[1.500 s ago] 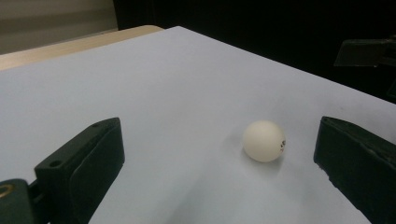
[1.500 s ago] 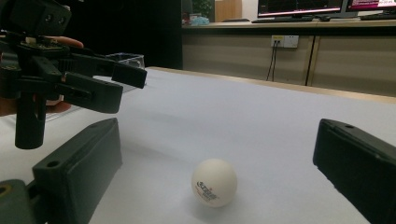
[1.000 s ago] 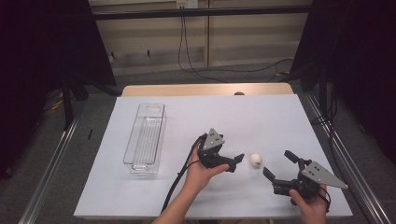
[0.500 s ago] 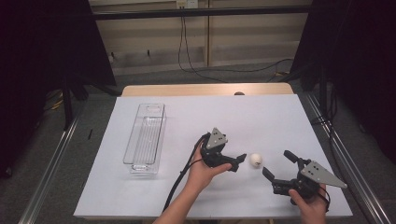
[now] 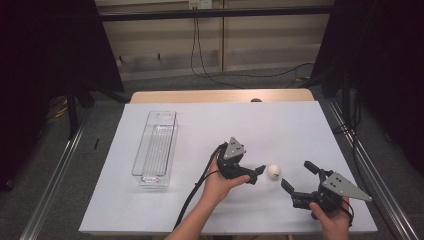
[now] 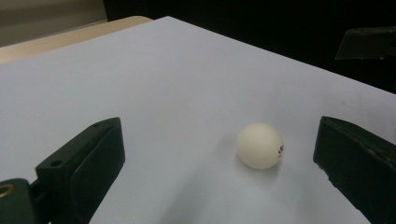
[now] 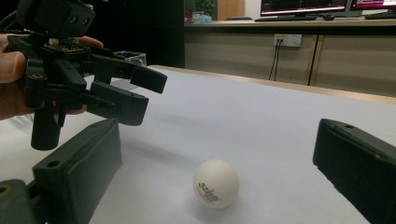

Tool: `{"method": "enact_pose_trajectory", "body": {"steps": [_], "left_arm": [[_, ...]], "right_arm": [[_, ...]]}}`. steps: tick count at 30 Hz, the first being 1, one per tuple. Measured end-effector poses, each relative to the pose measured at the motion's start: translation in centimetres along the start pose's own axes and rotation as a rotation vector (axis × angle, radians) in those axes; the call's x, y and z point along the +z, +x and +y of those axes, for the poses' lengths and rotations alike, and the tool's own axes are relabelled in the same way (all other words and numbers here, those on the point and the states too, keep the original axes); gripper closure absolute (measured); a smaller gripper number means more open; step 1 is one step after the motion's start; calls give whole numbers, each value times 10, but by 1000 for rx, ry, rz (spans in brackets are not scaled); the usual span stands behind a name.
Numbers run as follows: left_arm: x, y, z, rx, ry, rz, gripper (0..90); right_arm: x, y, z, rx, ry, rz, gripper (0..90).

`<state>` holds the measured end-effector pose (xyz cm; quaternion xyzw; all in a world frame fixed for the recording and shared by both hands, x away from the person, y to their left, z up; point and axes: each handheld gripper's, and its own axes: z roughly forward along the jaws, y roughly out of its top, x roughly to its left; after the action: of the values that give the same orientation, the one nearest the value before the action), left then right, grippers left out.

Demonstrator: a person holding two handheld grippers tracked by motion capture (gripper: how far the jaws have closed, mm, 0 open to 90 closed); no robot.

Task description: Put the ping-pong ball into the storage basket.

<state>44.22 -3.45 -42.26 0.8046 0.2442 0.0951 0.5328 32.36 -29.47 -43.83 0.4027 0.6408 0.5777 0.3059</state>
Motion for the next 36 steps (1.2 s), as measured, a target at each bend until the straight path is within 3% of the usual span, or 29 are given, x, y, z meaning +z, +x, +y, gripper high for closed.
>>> {"method": "enact_pose_trajectory", "body": {"steps": [20, 36], "left_arm": [[8, -2, 5, 7, 18, -15, 21], [24, -12, 4, 25, 76, -48, 22]], "right_arm": [[1, 0, 0, -1, 5, 9, 10], [0, 0, 0, -2, 3, 3, 11]]}}
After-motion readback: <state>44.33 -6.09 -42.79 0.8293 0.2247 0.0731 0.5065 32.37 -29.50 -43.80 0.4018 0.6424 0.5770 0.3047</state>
